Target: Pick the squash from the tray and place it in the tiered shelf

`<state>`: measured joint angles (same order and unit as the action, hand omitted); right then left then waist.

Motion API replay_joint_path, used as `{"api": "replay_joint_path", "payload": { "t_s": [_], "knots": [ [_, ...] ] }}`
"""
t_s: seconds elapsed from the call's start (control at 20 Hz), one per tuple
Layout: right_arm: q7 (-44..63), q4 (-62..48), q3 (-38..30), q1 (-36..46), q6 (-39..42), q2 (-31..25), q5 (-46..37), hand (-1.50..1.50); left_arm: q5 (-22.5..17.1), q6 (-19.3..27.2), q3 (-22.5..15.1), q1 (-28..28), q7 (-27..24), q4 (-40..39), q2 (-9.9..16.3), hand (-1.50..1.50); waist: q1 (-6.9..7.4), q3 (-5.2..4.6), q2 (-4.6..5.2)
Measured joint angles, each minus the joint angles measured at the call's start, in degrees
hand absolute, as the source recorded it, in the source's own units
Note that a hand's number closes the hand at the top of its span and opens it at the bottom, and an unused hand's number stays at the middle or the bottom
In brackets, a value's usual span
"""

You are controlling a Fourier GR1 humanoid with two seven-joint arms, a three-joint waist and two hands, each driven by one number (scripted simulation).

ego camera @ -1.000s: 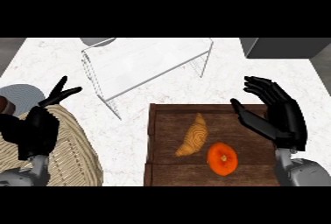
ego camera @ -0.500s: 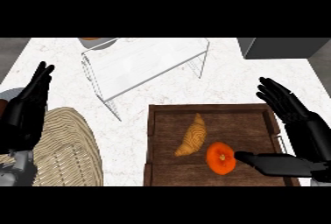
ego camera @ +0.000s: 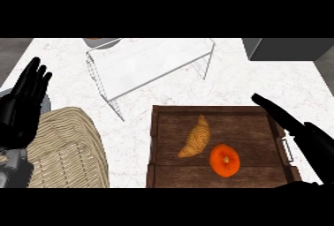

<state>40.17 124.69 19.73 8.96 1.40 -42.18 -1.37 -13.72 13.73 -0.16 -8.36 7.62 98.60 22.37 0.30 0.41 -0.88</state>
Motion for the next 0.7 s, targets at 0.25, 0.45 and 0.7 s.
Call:
{"api": "replay_joint_path", "payload": {
  "t_s": [0.25, 0.45, 0.7],
  "knots": [
    [14.6, 2.7, 6.0, 5.7, 4.2, -2.6, -5.3, -1.5, 0.5, -0.5, 0.3, -0.8, 1.1, 0.0, -0.2, 0.0, 0.5, 0.12, 0.14],
    [20.6, 0.8, 10.8, 10.9, 5.3, -0.1, -8.0, -1.5, 1.5, -0.8, 0.1, -0.9, 0.9, 0.2, -0.9, 0.0, 1.04, 0.34, 0.22],
    [23.5, -3.1, 17.2, 14.3, 6.2, 1.8, -13.4, -1.5, 1.6, -1.1, 0.2, -1.1, 1.1, -0.2, -0.9, 0.0, 0.94, 0.53, 0.19]
  ]
}}
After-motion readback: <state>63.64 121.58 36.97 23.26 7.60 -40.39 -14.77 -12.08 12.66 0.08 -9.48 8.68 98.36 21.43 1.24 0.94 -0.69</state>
